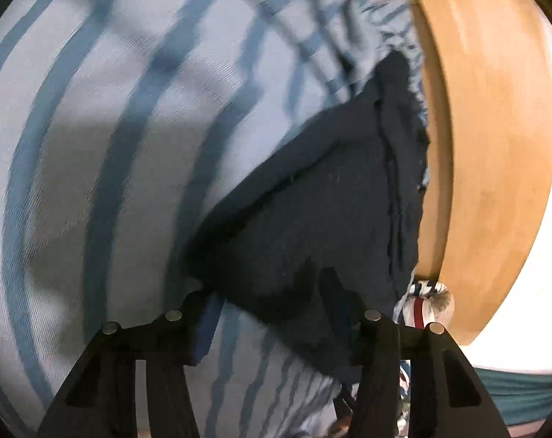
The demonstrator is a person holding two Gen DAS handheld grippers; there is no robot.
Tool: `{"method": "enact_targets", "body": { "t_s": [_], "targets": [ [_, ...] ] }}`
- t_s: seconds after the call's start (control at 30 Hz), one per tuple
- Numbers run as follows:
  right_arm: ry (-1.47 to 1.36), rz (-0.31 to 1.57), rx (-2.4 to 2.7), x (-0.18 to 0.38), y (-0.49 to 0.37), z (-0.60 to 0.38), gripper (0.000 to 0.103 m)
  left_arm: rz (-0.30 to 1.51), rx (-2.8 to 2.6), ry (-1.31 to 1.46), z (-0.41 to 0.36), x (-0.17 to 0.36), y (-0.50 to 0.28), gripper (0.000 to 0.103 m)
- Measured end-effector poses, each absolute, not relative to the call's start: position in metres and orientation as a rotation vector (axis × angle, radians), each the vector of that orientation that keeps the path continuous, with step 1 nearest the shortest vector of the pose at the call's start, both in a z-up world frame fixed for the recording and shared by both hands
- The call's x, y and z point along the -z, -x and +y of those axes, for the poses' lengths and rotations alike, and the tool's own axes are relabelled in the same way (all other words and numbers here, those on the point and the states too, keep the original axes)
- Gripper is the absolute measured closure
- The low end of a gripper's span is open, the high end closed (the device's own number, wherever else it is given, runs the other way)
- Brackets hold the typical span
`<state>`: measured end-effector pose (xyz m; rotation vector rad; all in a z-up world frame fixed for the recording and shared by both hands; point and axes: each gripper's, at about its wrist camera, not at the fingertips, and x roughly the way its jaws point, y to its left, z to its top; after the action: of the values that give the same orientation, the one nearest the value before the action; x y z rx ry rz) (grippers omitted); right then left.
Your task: Fold clothes
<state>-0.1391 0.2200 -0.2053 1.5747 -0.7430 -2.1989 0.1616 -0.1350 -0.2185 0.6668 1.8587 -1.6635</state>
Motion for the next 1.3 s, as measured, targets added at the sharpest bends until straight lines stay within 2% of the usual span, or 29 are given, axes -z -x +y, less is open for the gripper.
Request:
{"method": "enact_targets", "body": {
  "t_s": [0.1,0.13,0.17,0.23,0.27,0.33,0.37,0.47,0.57,0.77,1.17,1.3],
  "targets": [
    [-1.557,-0.785,2.165,0.212,0.144,0.219,0.046,1.882,1.642,-0.648,-0.143,0.227,-0.156,0.056],
    [-1.561,-0.801,2.149,0.216,0.146,0.219,0.043,1.891,1.63,-0.646,-0.145,0.231,-0.155,0.058],
    [-1.565,-0.813,2.133,0.22,0.149,0.218,0.041,1.887,1.622,-0.651,-0.143,0.233,-0.153,0.061],
    [-1.578,-0.788,2.126,0.219,0.151,0.216,0.04,1.862,1.632,-0.666,-0.142,0.232,-0.154,0.075],
    [-1.587,-0.771,2.125,0.219,0.152,0.215,0.056,1.839,1.645,-0.688,-0.142,0.23,-0.153,0.08],
    [-1.611,-0.767,2.111,0.218,0.152,0.216,0.078,1.808,1.658,-0.739,-0.141,0.224,-0.153,0.087],
    [-1.616,-0.777,2.105,0.217,0.15,0.217,0.085,1.8,1.662,-0.759,-0.141,0.22,-0.153,0.087],
    [-1.589,-0.76,2.178,0.198,0.136,0.221,0.09,1.736,1.687,-0.843,-0.14,0.202,-0.152,0.089],
    [-1.565,-0.737,2.233,0.179,0.123,0.222,0.091,1.667,1.72,-0.901,-0.137,0.183,-0.154,0.09],
    [-1.585,-0.808,2.216,0.165,0.114,0.232,0.092,1.638,1.713,-0.909,-0.14,0.176,-0.159,0.091],
    [-1.679,-0.854,2.212,0.178,0.078,0.263,0.092,1.582,1.674,-1.031,-0.144,0.176,-0.165,0.091],
    [-1.684,-0.797,2.241,0.173,0.062,0.267,0.092,1.56,1.674,-1.06,-0.141,0.175,-0.189,0.091]
  ]
}}
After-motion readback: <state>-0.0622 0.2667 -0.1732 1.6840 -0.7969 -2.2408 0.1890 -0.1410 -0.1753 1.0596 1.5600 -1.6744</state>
